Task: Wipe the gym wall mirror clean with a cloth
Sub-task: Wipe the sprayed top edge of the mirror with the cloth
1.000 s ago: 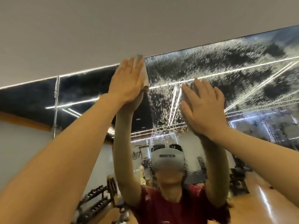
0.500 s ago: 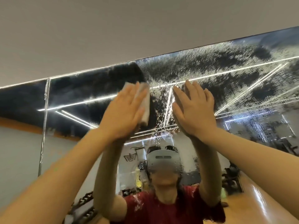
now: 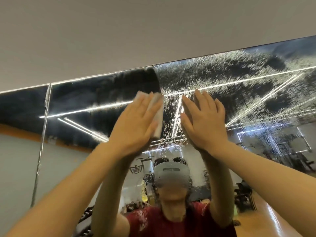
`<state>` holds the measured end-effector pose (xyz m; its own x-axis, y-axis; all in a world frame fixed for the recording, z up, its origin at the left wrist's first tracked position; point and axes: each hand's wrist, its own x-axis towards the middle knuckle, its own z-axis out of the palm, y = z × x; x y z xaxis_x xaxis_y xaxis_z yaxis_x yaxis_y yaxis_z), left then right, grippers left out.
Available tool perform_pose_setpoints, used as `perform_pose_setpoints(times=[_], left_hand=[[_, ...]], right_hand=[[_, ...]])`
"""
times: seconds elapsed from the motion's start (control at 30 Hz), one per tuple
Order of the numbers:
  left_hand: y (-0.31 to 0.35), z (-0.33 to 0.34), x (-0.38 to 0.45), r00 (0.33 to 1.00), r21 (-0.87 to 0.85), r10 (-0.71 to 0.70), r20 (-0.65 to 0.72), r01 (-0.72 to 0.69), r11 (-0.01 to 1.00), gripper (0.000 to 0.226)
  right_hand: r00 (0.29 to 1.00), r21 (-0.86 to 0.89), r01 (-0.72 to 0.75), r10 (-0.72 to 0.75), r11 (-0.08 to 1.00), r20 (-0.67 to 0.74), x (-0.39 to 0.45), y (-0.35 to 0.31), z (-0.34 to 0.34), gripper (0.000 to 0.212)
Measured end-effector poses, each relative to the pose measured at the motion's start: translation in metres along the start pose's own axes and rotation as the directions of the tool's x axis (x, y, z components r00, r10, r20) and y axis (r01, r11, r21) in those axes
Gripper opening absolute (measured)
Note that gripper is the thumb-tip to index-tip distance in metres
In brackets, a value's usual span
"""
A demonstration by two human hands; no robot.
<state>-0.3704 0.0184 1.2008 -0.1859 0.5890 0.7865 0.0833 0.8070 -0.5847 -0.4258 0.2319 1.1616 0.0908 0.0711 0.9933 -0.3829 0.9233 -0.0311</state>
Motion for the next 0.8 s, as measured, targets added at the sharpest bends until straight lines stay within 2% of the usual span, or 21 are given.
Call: perform_pose_setpoints(times=[0.1,0.2,0.37,0.53,0.6,0.67,0.8], left_hand=[[0.021,0.012,-0.048,0.998,0.020,0.065,0.013,-0.065,0.998,0.061],[0.017,0.016,-0.048,0.998,0.023,0.055,0.007,-0.055,0.998,0.060],[-0.009,-0.001,0.045,0.992,0.043,-0.111,-0.064,0.114,0.993,0.060],[-0.022,-0.010,0.115,0.970,0.010,-0.240,-0.041,0.241,0.971,0.060],[-0.018,-0.009,0.113,0.976,0.014,-0.212,-0.055,0.213,0.977,0.060],[-0.006,-0.006,0.094,0.991,0.019,-0.106,-0.078,0.108,0.994,0.059],[0.040,0.009,0.016,0.998,0.013,0.064,-0.025,-0.063,0.998,0.060]], right_hand=[[1.000,0.012,0.003,-0.003,1.000,0.002,0.000,0.001,0.000,0.059],[1.000,0.022,0.001,-0.001,1.000,0.007,0.000,0.000,0.000,0.059],[1.000,0.007,0.001,-0.001,1.000,0.027,0.000,0.001,-0.001,0.061],[1.000,0.099,-0.013,0.012,0.995,0.016,0.000,0.001,-0.001,0.056],[0.999,0.219,-0.033,0.035,0.975,-0.005,0.003,0.002,-0.006,0.055],[0.998,0.314,-0.041,0.052,0.949,-0.027,0.006,0.009,-0.012,0.053],[0.992,0.233,-0.055,0.079,0.971,-0.095,0.012,0.044,-0.025,0.052]])
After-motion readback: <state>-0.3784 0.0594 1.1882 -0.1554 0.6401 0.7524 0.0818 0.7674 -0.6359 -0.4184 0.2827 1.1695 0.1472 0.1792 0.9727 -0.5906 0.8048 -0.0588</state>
